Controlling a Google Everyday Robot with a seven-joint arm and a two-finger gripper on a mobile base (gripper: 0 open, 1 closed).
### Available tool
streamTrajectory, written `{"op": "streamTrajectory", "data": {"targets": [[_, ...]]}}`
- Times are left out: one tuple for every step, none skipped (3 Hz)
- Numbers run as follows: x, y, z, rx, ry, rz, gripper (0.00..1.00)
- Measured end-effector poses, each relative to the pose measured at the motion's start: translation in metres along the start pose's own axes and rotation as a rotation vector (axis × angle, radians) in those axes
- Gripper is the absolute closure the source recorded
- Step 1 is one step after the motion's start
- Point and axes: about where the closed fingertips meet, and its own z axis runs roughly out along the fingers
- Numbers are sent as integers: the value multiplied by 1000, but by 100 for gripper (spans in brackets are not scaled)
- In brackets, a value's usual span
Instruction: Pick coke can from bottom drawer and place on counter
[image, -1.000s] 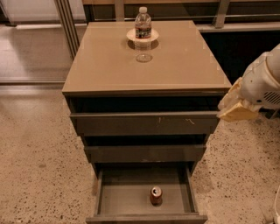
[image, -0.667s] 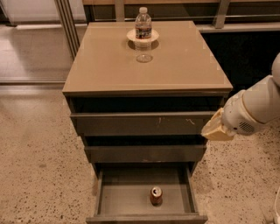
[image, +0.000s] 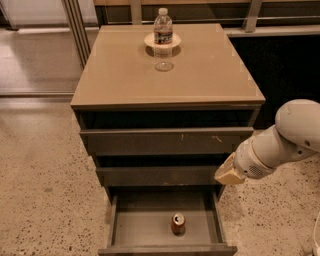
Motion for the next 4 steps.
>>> {"op": "streamTrajectory", "data": {"targets": [[51, 9, 53, -13, 21, -14, 100], [117, -7, 131, 3, 36, 7, 100], [167, -37, 194, 29, 13, 79, 100], [182, -21, 231, -33, 4, 115, 100]]}}
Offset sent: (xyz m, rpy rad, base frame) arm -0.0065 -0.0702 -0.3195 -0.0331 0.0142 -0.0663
